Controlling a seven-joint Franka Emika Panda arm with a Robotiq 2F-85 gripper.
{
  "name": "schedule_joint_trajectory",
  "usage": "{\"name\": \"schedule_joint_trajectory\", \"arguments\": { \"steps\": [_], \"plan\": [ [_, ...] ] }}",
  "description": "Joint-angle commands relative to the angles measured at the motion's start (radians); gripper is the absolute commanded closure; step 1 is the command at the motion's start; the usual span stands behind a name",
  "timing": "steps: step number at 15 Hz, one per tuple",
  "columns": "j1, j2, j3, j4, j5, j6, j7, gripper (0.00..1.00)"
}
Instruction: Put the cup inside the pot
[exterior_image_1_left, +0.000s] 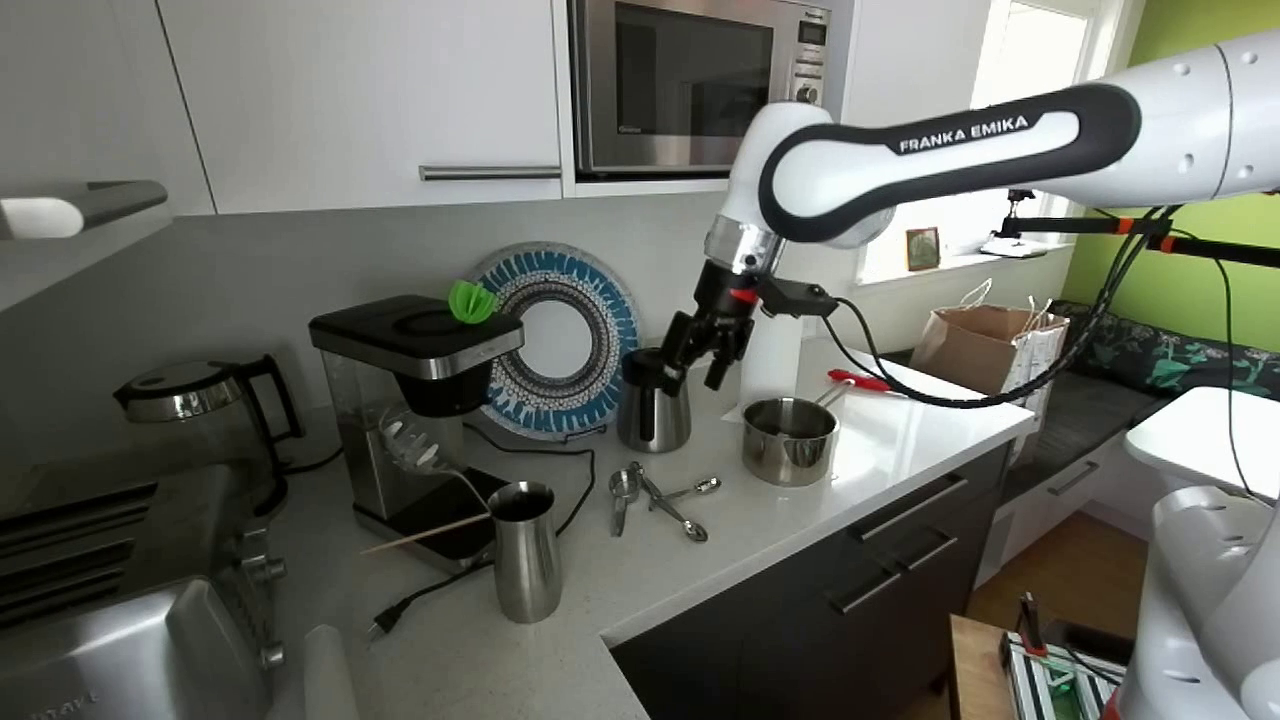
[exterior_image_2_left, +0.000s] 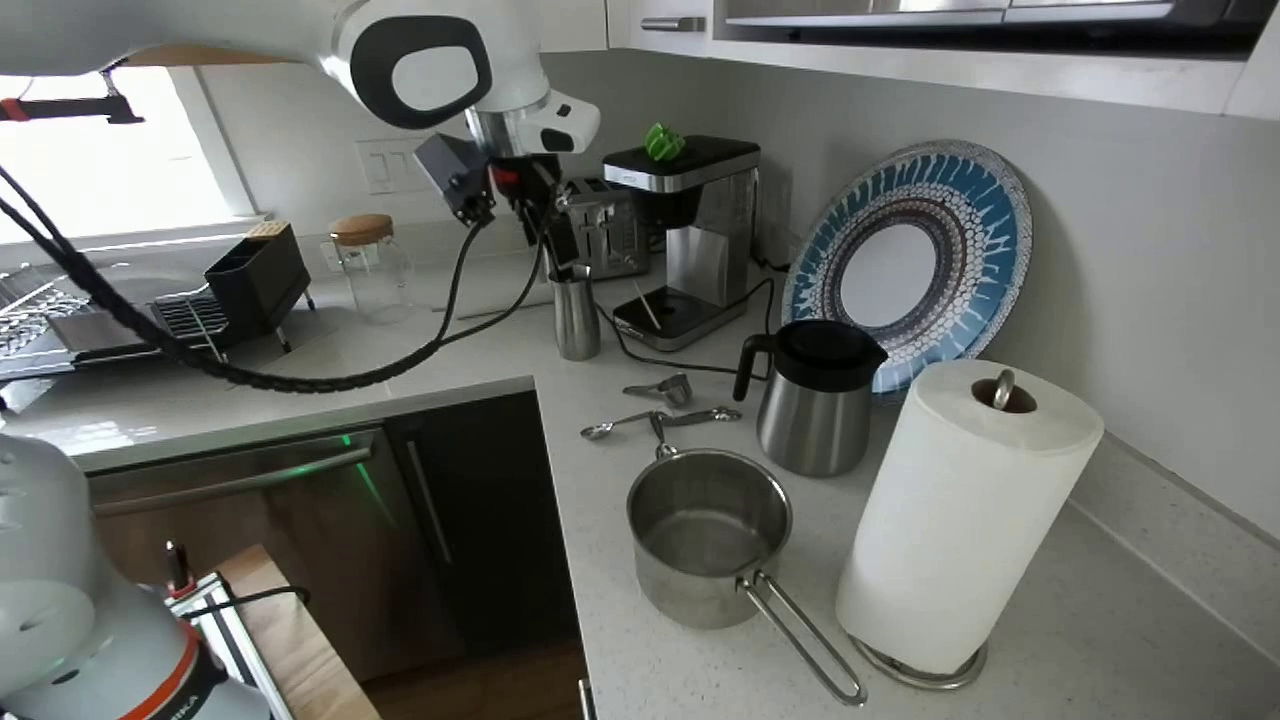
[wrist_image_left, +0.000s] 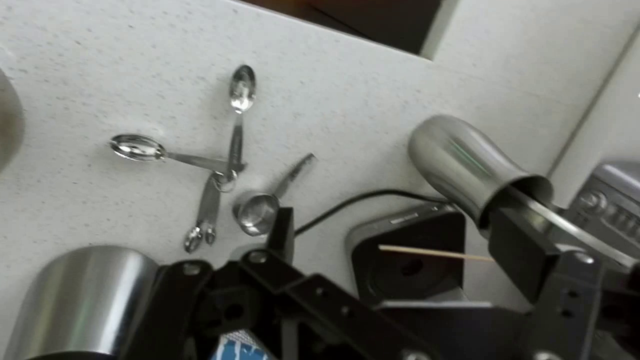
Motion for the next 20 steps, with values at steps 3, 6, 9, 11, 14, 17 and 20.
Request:
{"name": "schedule_joint_trajectory", "arguments": {
  "steps": [3, 6, 9, 11, 14, 17, 20],
  "plan": [
    [0.008, 0.081, 0.035, 0.158, 0.03, -0.062, 0.061, 0.0],
    [0.013, 0.13, 0.045, 0.204, 0.03, -0.072, 0.074, 0.0],
    [0.027, 0.268, 0.056, 0.337, 0.116, -0.172, 0.194, 0.0],
    [0.034, 0.358, 0.067, 0.414, 0.179, -0.208, 0.243, 0.0],
    [0.041, 0.468, 0.082, 0.506, 0.168, -0.223, 0.37, 0.0],
    [0.052, 0.551, 0.081, 0.567, 0.149, -0.217, 0.477, 0.0],
    [0.061, 0.603, 0.079, 0.596, 0.126, -0.244, 0.51, 0.0]
  ]
}}
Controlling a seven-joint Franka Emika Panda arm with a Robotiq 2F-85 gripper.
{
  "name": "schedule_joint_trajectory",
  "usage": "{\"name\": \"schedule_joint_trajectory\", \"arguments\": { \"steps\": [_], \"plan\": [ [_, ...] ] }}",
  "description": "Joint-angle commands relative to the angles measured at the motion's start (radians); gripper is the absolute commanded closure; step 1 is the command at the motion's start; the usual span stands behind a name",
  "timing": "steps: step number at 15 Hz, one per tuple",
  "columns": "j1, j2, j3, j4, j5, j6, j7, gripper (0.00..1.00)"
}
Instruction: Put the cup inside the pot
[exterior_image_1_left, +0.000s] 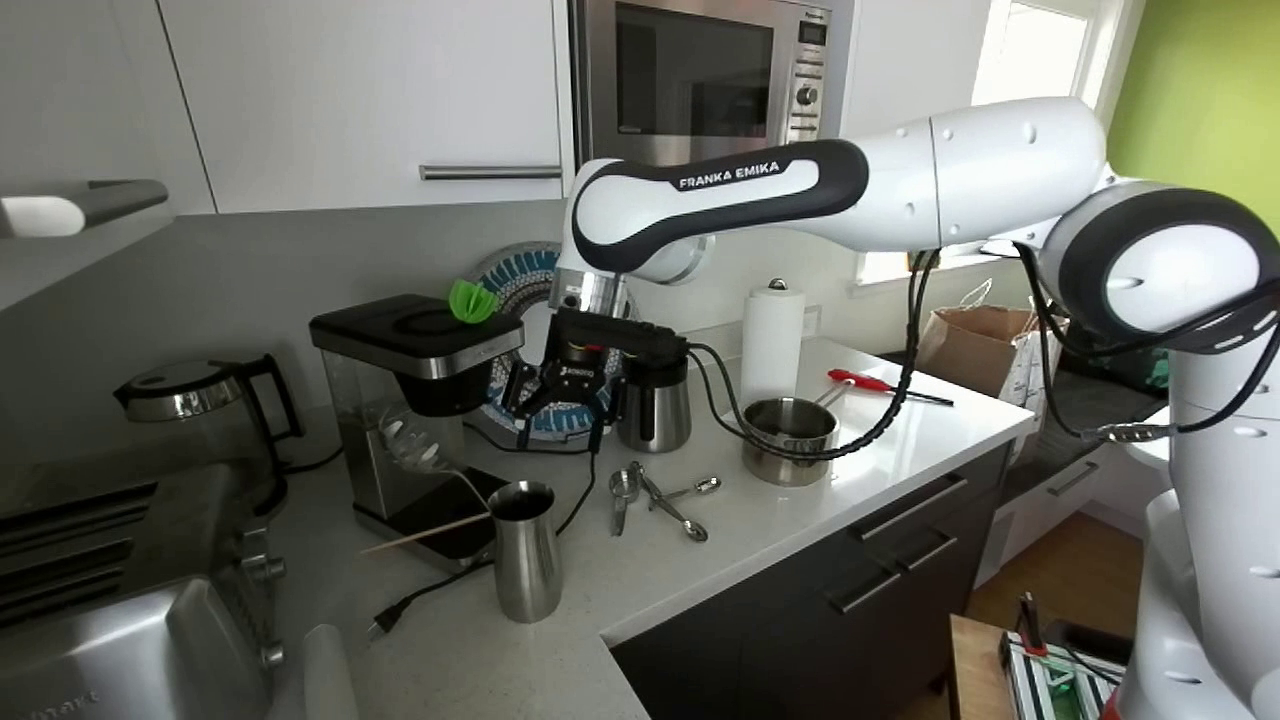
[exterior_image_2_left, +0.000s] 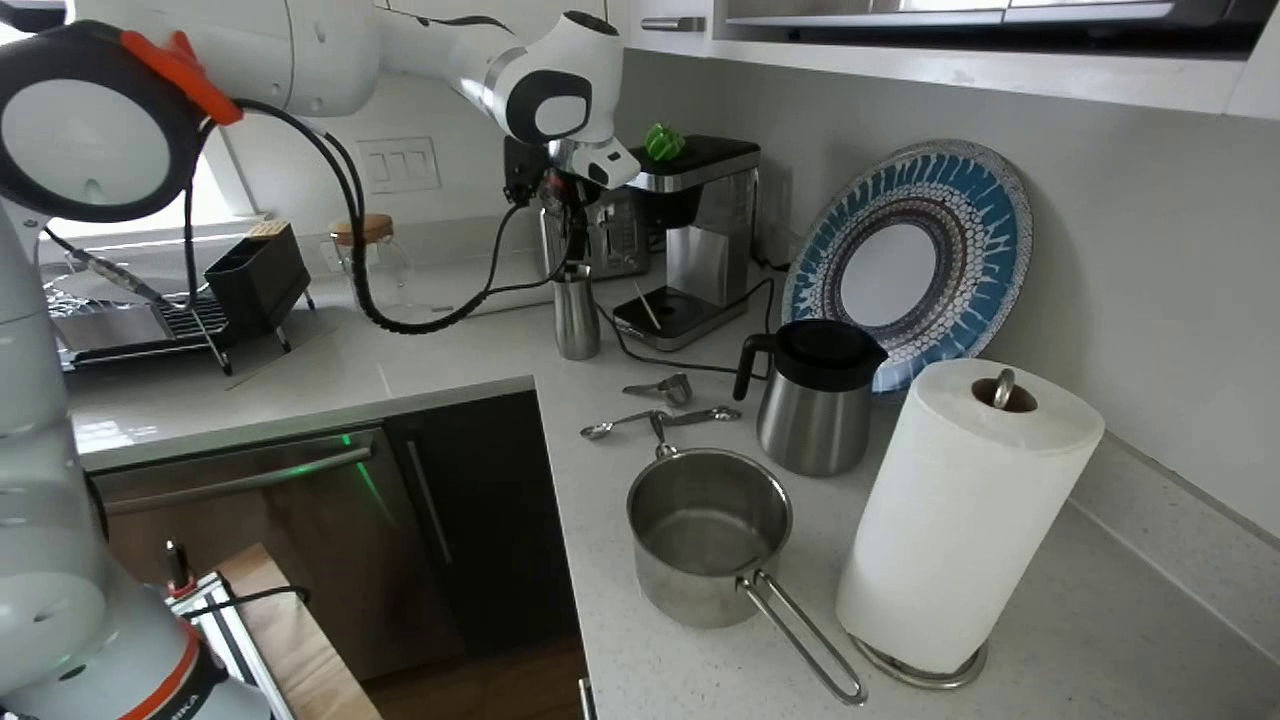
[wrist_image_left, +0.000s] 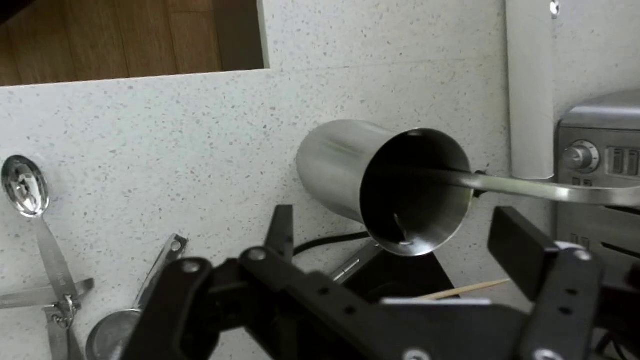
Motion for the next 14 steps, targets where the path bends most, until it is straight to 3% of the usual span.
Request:
{"name": "schedule_joint_trajectory", "arguments": {
  "steps": [1, 5, 14],
  "plan": [
    [0.012, 0.065, -0.009, 0.061, -0.032, -0.068, 0.04, 0.0],
    [0.004, 0.036, -0.022, -0.005, -0.098, -0.041, -0.014, 0.0],
    [0.042, 0.095, -0.013, 0.052, -0.151, 0.0, -0.031, 0.0]
  ]
}}
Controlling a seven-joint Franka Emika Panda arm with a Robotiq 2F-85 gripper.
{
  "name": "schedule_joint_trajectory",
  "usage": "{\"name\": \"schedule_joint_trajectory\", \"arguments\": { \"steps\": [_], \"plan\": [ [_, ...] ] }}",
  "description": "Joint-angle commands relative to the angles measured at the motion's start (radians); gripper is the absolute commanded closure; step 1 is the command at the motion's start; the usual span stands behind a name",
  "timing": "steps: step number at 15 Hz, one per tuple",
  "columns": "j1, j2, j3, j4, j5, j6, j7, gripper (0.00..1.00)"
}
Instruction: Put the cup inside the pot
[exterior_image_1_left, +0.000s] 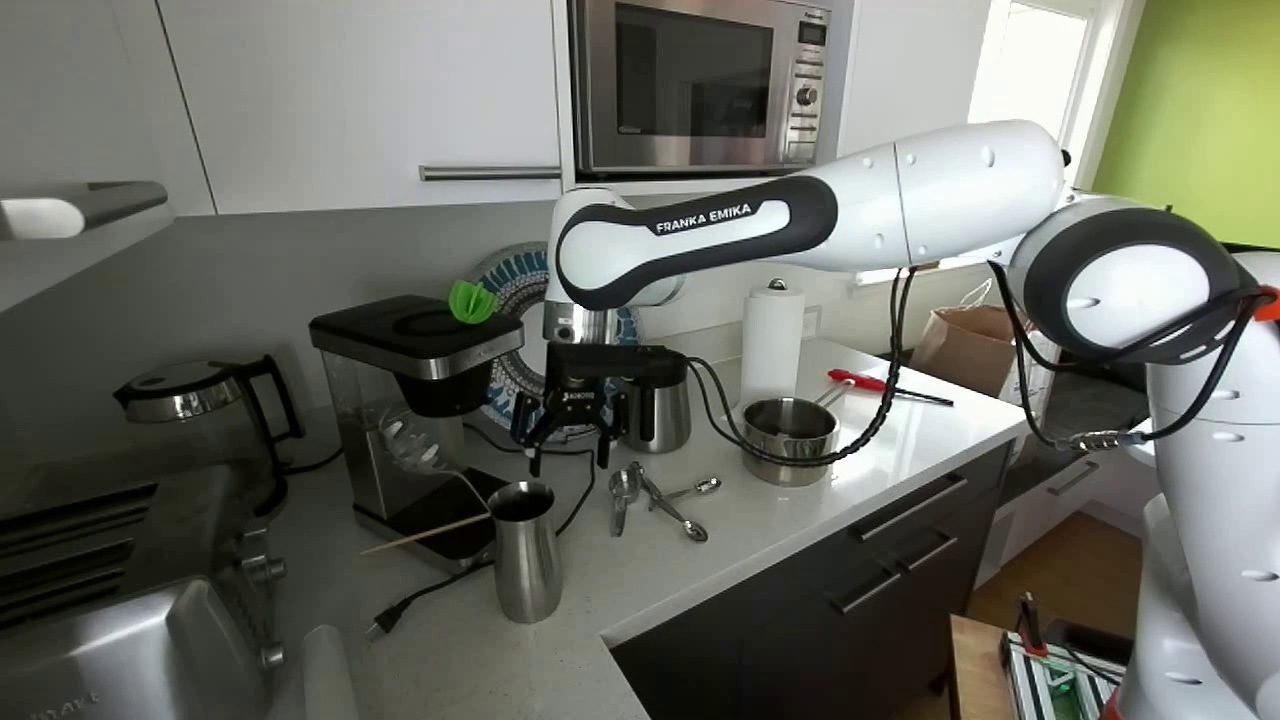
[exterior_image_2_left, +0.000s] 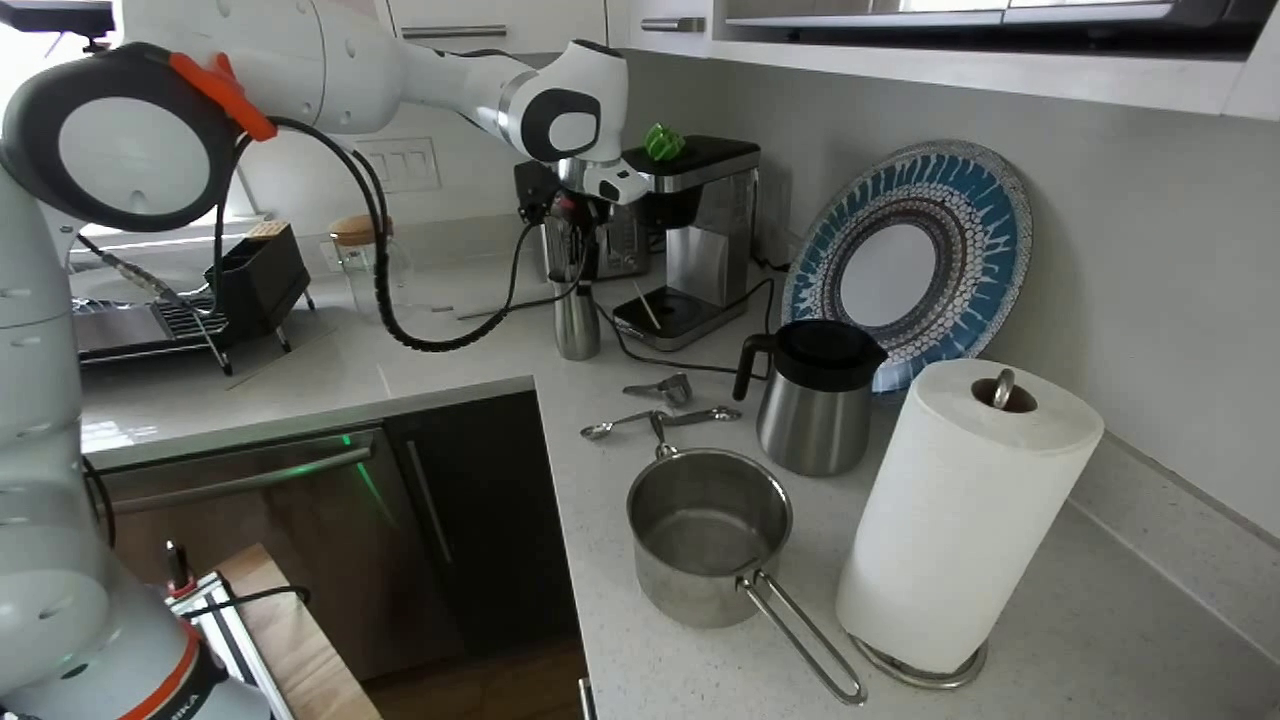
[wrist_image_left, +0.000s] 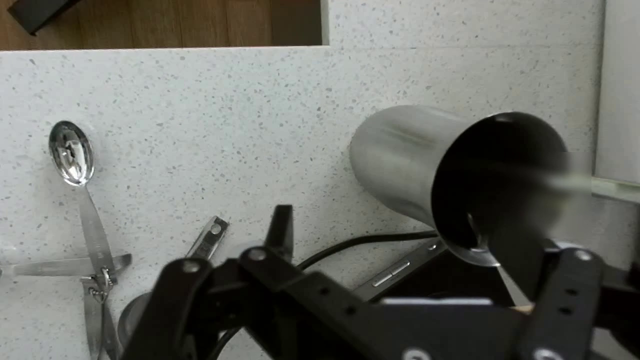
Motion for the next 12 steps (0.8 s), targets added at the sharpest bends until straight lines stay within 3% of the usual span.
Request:
{"name": "schedule_joint_trajectory", "arguments": {
  "steps": [1, 6, 7, 8, 12],
  "plan": [
    [0.03, 0.041, 0.003, 0.028, -0.046, 0.029, -0.016, 0.03],
    [0.05, 0.082, 0.008, 0.052, -0.051, 0.07, -0.031, 0.33],
    [0.053, 0.091, 0.007, 0.061, -0.056, 0.065, -0.03, 0.51],
    [0.056, 0.098, 0.008, 0.066, -0.058, 0.063, -0.029, 0.54],
    [0.065, 0.129, 0.006, 0.102, -0.081, 0.036, -0.026, 0.86]
  ]
}}
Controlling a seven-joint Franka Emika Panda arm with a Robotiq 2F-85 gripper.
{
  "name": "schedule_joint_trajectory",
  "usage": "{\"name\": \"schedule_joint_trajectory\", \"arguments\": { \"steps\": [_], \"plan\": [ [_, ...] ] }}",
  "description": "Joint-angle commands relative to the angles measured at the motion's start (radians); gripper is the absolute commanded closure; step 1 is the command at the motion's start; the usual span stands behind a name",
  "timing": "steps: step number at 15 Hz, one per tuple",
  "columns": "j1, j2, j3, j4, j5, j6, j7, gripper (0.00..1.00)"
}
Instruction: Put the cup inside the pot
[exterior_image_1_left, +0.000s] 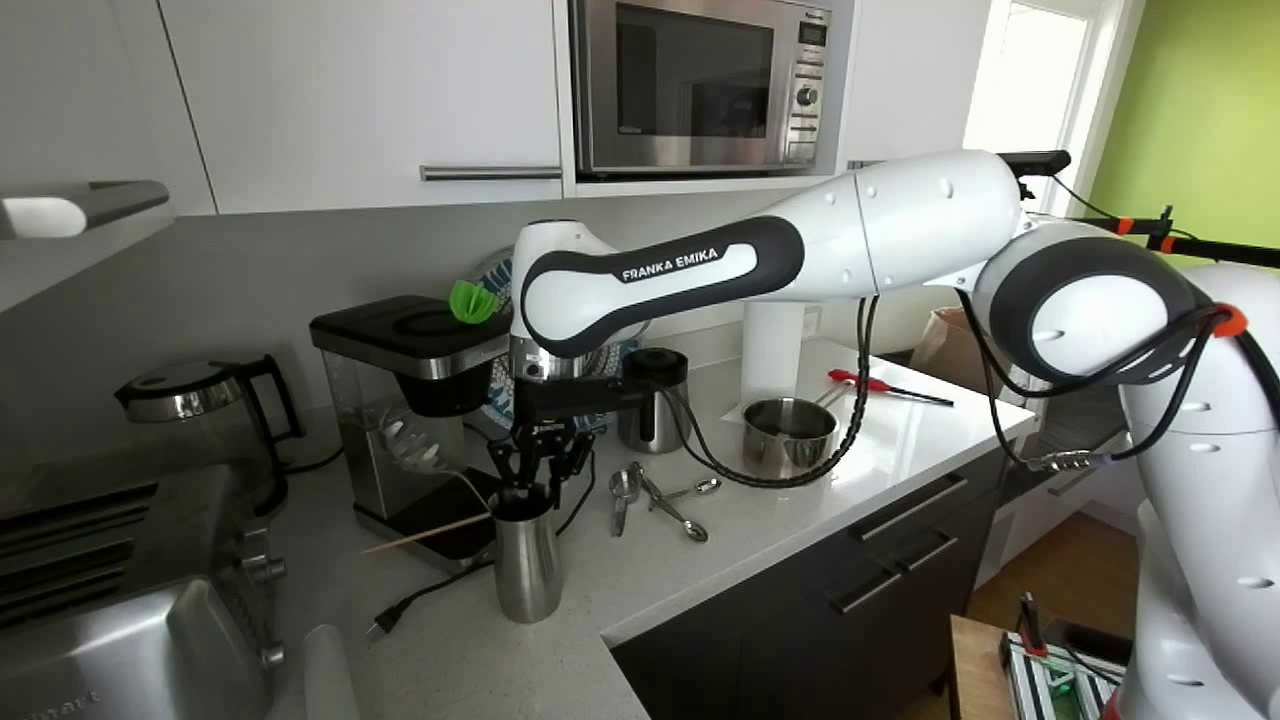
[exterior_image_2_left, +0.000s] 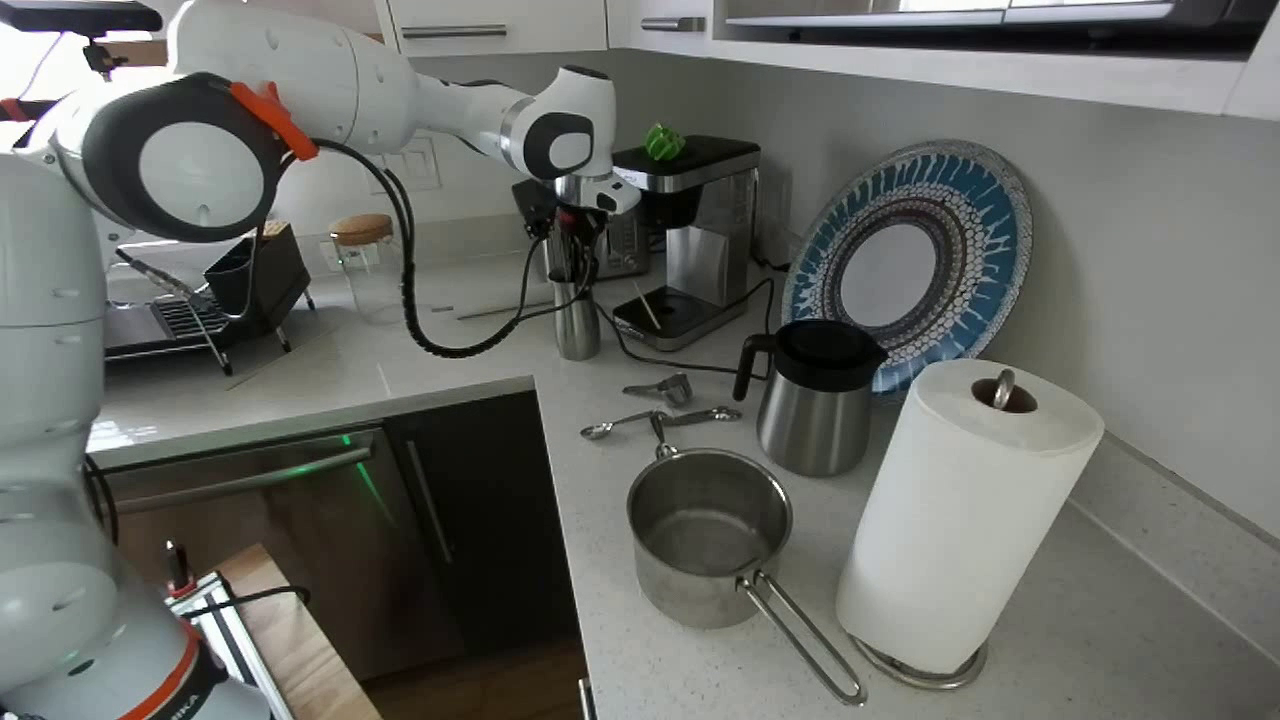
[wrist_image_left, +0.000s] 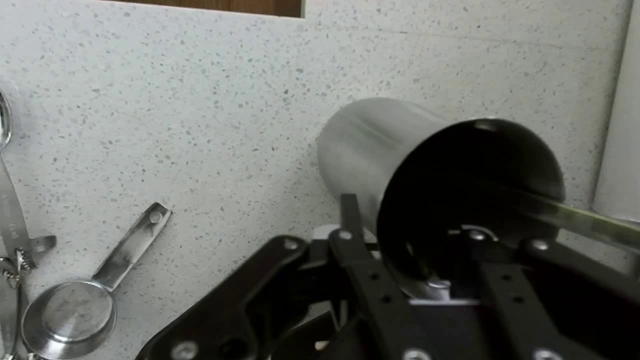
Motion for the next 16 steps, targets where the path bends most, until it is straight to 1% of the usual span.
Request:
{"name": "schedule_joint_trajectory", "arguments": {
  "steps": [1, 2, 3, 5, 8, 14, 16],
  "plan": [
    [0.014, 0.04, -0.006, 0.051, -0.037, -0.034, -0.002, 0.93],
    [0.017, 0.043, -0.007, 0.057, -0.046, -0.043, -0.003, 0.99],
    [0.02, 0.043, -0.008, 0.06, -0.055, -0.05, 0.002, 1.0],
    [0.021, 0.04, -0.007, 0.064, -0.061, -0.059, 0.002, 1.0],
    [0.02, 0.002, -0.004, 0.029, -0.059, -0.051, -0.016, 0.99],
    [0.039, -0.109, 0.009, -0.09, -0.096, 0.009, -0.084, 0.99],
    [0.049, -0.154, 0.015, -0.142, -0.108, 0.011, -0.078, 0.99]
  ]
}}
